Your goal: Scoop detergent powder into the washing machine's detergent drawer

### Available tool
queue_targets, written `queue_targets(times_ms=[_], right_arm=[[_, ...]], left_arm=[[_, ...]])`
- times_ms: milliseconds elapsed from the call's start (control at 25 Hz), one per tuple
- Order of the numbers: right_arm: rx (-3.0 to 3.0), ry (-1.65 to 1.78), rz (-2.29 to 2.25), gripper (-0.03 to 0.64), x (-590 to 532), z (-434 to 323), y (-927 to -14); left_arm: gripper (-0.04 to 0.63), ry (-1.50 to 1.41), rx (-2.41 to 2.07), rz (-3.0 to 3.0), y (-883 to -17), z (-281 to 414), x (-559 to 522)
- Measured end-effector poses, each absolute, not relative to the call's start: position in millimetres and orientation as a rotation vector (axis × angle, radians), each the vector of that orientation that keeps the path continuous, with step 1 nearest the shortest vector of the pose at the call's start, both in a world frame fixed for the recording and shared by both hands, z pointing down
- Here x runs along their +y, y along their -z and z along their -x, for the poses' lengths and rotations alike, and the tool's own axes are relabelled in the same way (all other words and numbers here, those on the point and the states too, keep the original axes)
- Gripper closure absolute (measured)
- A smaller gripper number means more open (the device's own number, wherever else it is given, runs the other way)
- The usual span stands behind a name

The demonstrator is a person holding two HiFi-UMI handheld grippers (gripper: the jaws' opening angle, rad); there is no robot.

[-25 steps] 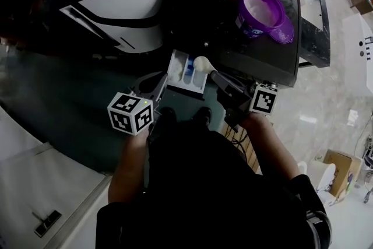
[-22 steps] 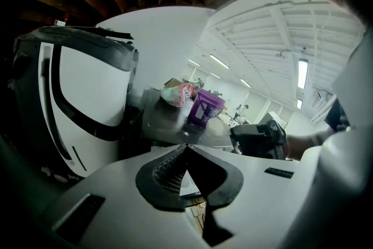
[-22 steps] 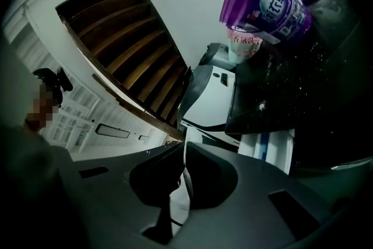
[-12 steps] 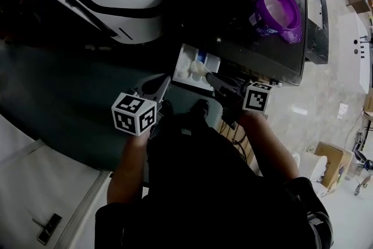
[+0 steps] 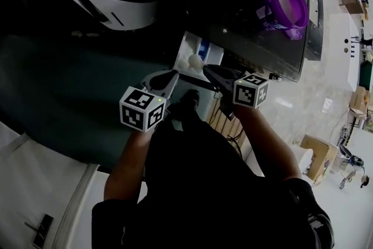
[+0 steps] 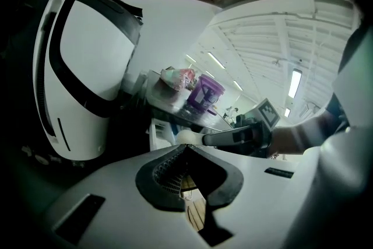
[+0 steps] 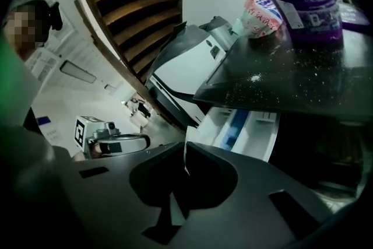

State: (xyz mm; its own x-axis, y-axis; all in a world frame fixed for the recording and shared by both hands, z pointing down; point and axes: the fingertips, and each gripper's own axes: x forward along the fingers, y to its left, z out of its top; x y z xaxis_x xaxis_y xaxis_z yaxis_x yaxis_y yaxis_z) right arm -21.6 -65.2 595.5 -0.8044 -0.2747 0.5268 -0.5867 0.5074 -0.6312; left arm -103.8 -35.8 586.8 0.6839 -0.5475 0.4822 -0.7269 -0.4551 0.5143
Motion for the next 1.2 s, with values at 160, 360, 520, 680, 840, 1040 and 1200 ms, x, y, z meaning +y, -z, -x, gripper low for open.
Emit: queue_targets(times_ms=[160, 360, 520, 680, 840, 1040, 1200], right_arm=[[-2.364, -1.138, -0.725, 0.595, -68, 25, -603], [-2.331, -1.02, -0.729, 0.595, -68, 29, -608], [-2.3, -0.902, -0.724, 0.595, -69, 33, -612], [-2.28, -0.806, -0.71, 0.595, -68, 39, -612], [-2.258, -0.711, -0.712, 0.595, -71, 43, -612], [-2.23, -0.555, -0.691, 0.595, -74, 51, -609], [-2.194, -0.459, -0.684, 0.595, -78, 52, -612]], left_arm=[[0.586, -0.305, -0.96, -2.166, -592, 101, -25], [0.587, -0.282, -0.987, -2.163, -586, 107, -21], [0.588, -0.268, -1.002, -2.164, -581, 111, -19], [0.587, -0.254, -1.013, -2.158, -577, 115, -16], [0.588, -0.252, -1.016, -2.159, -575, 120, -14], [0.587, -0.249, -1.02, -2.153, -576, 128, -15], [0.587, -0.249, -1.014, -2.149, -579, 130, -15]])
